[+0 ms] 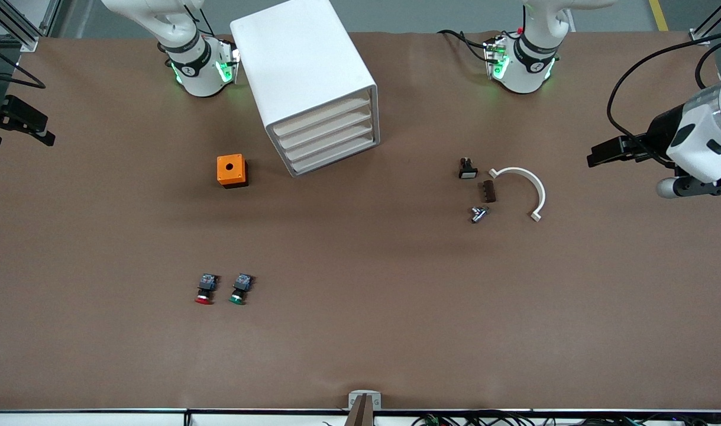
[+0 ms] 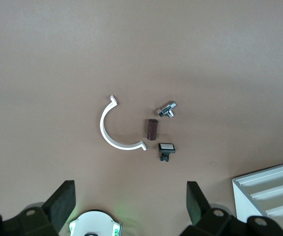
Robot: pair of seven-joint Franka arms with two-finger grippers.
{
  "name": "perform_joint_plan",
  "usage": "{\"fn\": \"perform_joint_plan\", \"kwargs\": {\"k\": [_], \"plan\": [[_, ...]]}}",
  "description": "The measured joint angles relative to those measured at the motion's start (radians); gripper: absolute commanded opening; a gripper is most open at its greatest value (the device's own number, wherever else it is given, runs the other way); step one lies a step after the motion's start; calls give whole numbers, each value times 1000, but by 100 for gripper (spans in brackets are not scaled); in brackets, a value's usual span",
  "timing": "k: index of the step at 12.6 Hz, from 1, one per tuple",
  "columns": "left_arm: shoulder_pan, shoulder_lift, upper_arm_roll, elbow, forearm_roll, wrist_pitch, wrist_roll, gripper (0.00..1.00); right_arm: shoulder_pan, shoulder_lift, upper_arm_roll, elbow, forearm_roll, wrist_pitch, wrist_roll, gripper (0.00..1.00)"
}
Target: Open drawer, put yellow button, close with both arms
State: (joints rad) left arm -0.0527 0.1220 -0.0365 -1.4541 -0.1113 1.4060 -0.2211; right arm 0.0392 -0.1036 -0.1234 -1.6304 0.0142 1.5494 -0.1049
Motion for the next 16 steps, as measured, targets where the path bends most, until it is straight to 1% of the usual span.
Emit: {"fn": "perform_joint_plan", "kwargs": {"k": [1, 4, 6, 8, 11, 16], "plan": [[0, -18, 0, -33, 17, 24, 9, 99, 0, -3, 0, -3, 1, 0, 2, 100], [2, -104, -2, -180, 52, 133, 54, 99, 0, -8, 4, -5, 2, 0, 22, 100], [13, -152, -2, -244, 53, 173, 71, 99, 0, -8, 5, -6, 2, 0, 26, 100], [15, -170, -2, -262, 53, 188, 74, 99, 0, -8, 7, -7, 3, 0, 28, 100], [15, -171, -2, -261, 53, 206, 74, 99, 3, -8, 12, -7, 3, 0, 37, 100], [21, -175, -1, -224, 53, 218, 74, 99, 5, -8, 13, -8, 3, 0, 38, 100]]}}
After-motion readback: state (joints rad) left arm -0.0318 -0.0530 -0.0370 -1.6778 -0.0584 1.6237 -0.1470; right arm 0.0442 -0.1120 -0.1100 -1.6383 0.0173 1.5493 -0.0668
